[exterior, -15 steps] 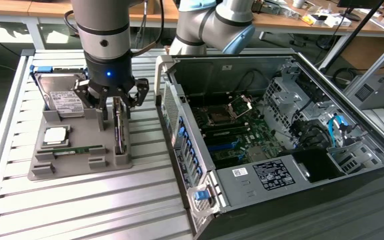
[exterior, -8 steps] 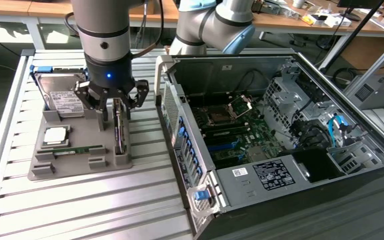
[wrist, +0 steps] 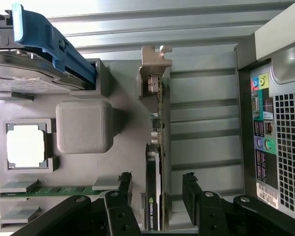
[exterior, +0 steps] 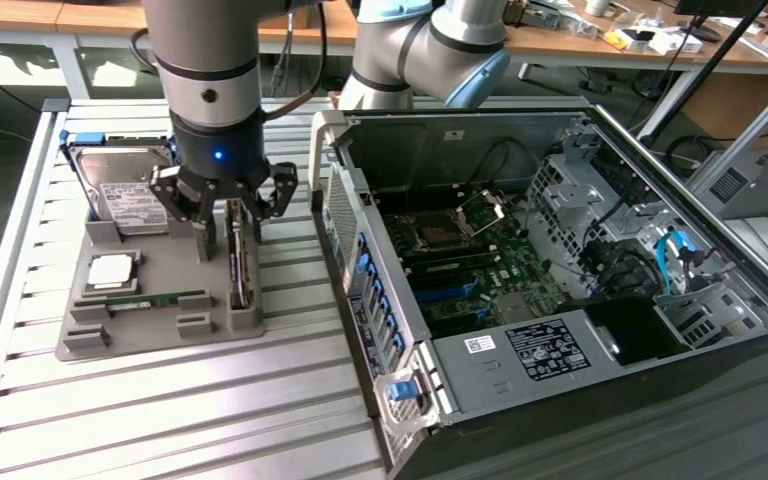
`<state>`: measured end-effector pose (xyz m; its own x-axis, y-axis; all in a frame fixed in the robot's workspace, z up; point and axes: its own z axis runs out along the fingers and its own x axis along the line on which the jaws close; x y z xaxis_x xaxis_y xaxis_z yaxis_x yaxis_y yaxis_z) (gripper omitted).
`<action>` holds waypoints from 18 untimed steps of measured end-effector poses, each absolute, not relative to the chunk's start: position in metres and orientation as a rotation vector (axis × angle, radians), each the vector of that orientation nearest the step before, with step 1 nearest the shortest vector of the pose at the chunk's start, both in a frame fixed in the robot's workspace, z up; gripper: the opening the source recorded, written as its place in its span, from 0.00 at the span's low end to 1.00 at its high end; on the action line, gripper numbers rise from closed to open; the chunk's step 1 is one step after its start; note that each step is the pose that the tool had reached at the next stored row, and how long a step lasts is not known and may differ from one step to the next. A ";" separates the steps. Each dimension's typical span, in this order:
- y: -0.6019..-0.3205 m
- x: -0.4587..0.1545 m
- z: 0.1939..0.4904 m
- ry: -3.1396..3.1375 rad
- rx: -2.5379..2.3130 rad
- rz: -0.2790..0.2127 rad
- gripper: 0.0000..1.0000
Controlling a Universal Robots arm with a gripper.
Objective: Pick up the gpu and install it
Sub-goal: 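Pick up the gpu and move the gpu toward the slot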
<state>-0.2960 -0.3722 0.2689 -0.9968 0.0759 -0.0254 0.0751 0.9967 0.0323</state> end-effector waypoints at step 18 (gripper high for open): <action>-0.372 -0.296 0.261 3.112 0.118 0.049 0.54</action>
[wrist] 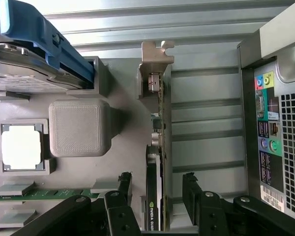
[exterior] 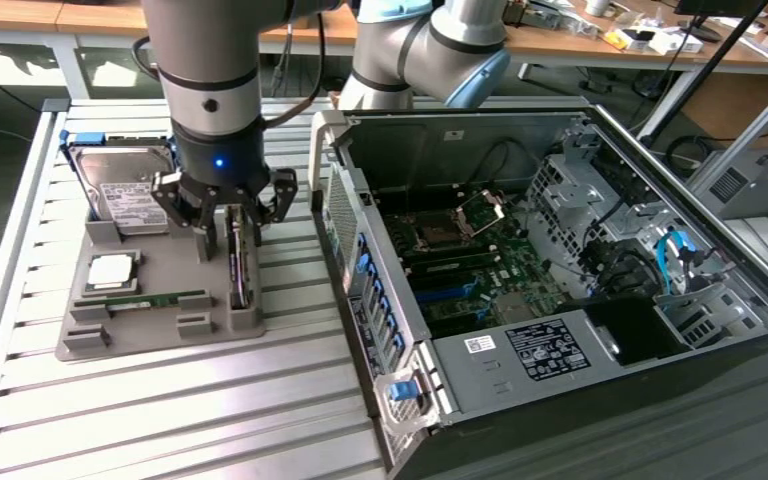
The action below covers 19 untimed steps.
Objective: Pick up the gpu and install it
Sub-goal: 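Pick up the gpu and move the gpu toward the slot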
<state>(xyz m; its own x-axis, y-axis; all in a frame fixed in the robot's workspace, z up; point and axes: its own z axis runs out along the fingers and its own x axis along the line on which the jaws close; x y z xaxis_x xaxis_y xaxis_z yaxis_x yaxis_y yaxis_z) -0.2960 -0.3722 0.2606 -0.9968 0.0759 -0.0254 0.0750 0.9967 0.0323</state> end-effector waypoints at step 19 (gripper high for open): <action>-0.372 -0.296 0.251 3.113 0.118 0.049 0.54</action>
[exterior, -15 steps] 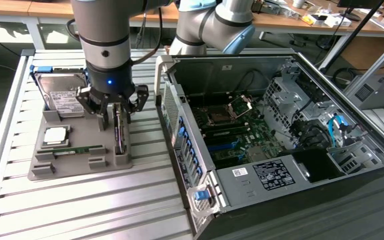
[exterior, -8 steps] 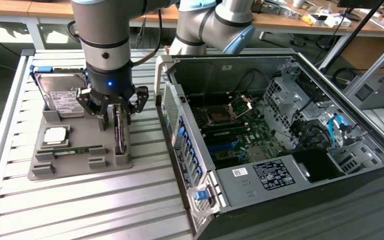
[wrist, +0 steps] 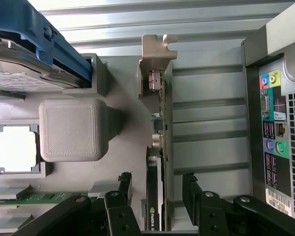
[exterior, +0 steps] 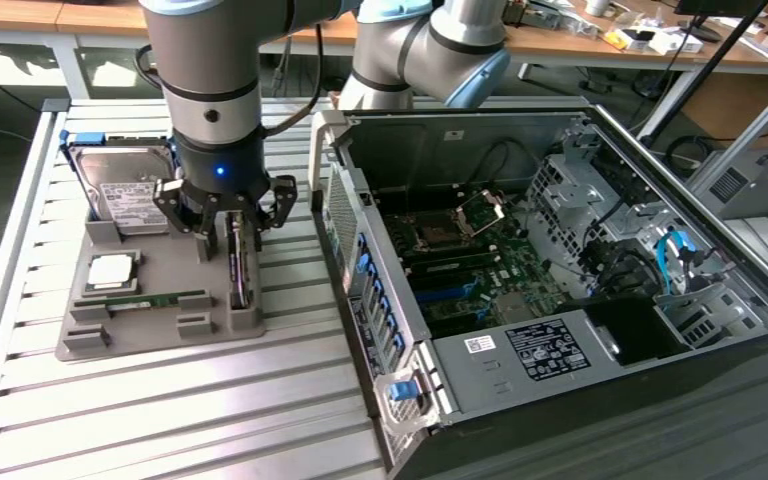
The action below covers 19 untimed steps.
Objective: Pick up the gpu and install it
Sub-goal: 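Pick up the gpu and move the gpu toward the slot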
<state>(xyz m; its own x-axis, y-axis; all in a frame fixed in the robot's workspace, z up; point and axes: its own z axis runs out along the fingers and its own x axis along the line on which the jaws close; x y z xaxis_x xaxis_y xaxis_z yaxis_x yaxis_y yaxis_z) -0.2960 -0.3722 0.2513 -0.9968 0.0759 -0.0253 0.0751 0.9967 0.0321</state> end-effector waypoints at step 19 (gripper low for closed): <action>-0.367 -0.296 0.248 3.112 0.118 0.046 0.54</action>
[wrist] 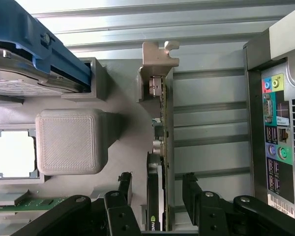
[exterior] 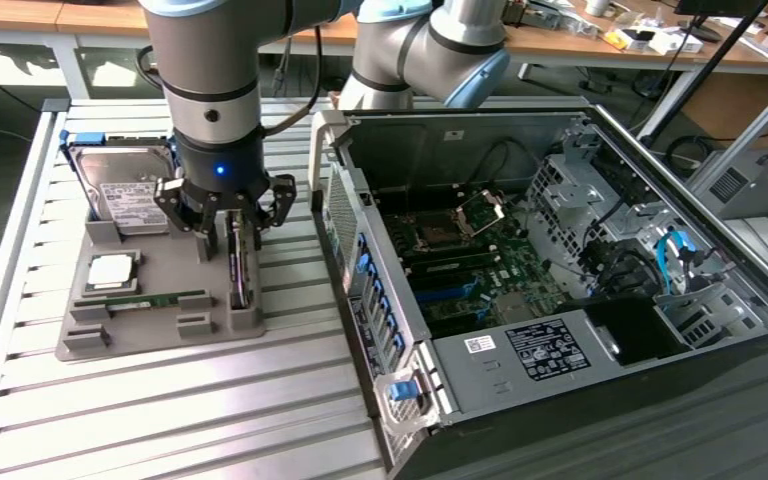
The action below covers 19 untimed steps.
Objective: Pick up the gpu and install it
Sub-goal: 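Pick up the gpu and move the gpu toward the slot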
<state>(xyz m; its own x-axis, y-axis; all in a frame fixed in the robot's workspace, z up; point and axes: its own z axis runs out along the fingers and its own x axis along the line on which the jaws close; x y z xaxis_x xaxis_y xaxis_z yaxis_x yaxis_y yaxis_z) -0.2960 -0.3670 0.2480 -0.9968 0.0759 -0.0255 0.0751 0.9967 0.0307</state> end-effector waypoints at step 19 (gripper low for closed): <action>-0.367 -0.296 0.248 3.112 0.118 0.046 0.27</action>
<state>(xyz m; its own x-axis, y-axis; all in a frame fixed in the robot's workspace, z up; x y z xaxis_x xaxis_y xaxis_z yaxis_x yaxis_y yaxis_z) -0.2960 -0.3670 0.2480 -0.9968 0.0759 -0.0255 0.0751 0.9967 0.0307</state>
